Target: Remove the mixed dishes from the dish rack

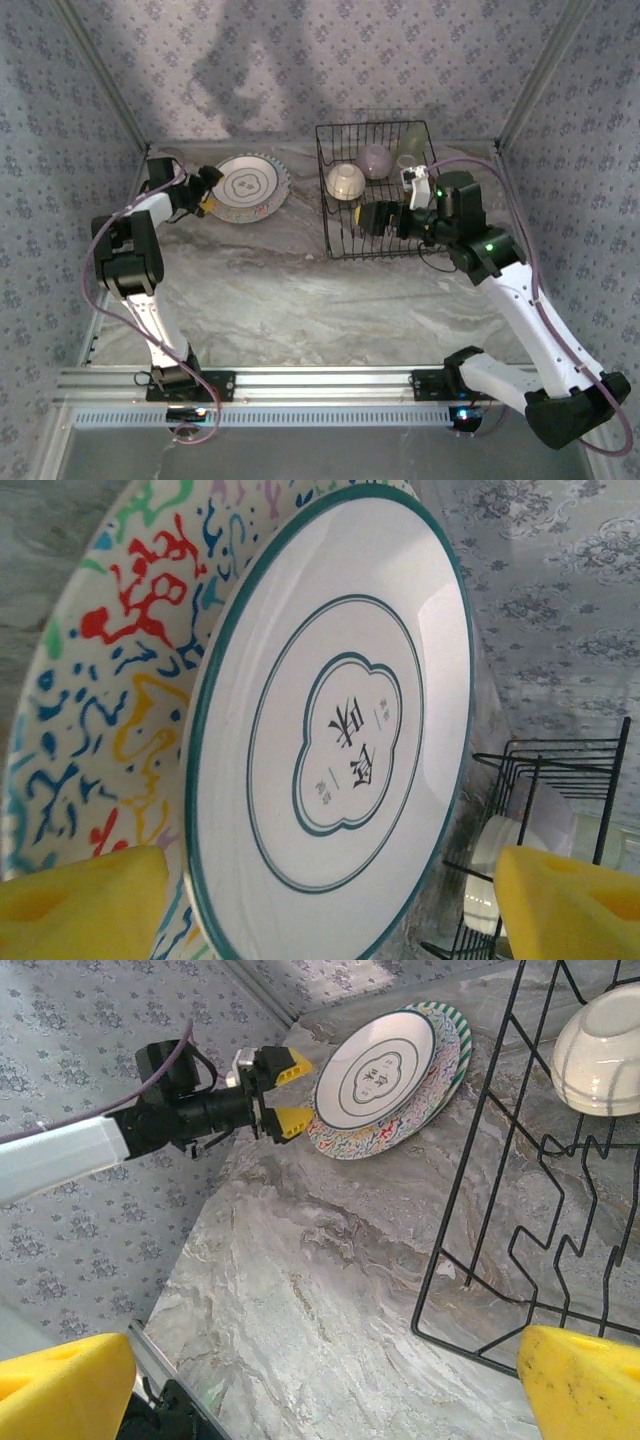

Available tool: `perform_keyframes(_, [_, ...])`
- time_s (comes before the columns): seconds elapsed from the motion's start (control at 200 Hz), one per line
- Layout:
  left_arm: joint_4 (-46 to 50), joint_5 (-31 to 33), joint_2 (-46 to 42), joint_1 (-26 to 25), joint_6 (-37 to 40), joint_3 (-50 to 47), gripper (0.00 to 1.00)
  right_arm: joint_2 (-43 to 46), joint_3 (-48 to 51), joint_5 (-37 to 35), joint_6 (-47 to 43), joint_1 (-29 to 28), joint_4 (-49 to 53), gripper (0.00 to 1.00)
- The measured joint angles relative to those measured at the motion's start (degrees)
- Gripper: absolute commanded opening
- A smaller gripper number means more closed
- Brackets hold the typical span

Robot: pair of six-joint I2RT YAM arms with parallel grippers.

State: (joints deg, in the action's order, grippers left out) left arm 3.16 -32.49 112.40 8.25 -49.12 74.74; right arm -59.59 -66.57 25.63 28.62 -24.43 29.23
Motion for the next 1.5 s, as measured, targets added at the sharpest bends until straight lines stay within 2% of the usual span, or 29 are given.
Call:
perform_keyframes(0.11, [4.09,2.47,-2.25,0.00,0.90,0.02,0.93,0.00,0.00,-0.61,-0.17,0.00,0.59,1.00])
perform_keyframes(0.34, [10.75,6.08,-9.84,-0.11,2.75,0.00,0.93,0.00,0.00,-2.21,-0.94,0.00,2.54,1.00])
perform_keyframes(0.475, [16.20,8.46,-16.26,-2.21,5.70,0.00,0.93,-0.31,-0.37,-3.72,-1.66,0.00,4.15,1.00])
perform_keyframes(0.69, [22.60,10.71,-25.73,-10.91,10.69,0.00,0.91,-2.60,-3.04,-6.95,-2.93,0.24,7.54,1.00])
perform_keyframes(0.889, [28.20,13.77,-28.85,-20.90,14.62,0.09,0.88,-6.40,-6.73,-10.58,-3.87,3.82,12.24,1.00])
perform_keyframes(1.169, [32.85,19.04,-26.88,-36.41,17.18,2.62,0.84,-9.01,-8.24,-11.98,-3.87,7.48,14.45,1.00])
perform_keyframes(1.414, [32.92,21.64,-19.39,-42.99,16.65,6.51,0.80,-9.16,-9.03,-11.96,-3.82,7.61,14.58,1.00])
perform_keyframes(1.499, [32.85,22.82,-16.57,-44.74,16.22,8.22,0.75,-9.16,-9.03,-11.96,-3.80,7.69,14.60,1.00])
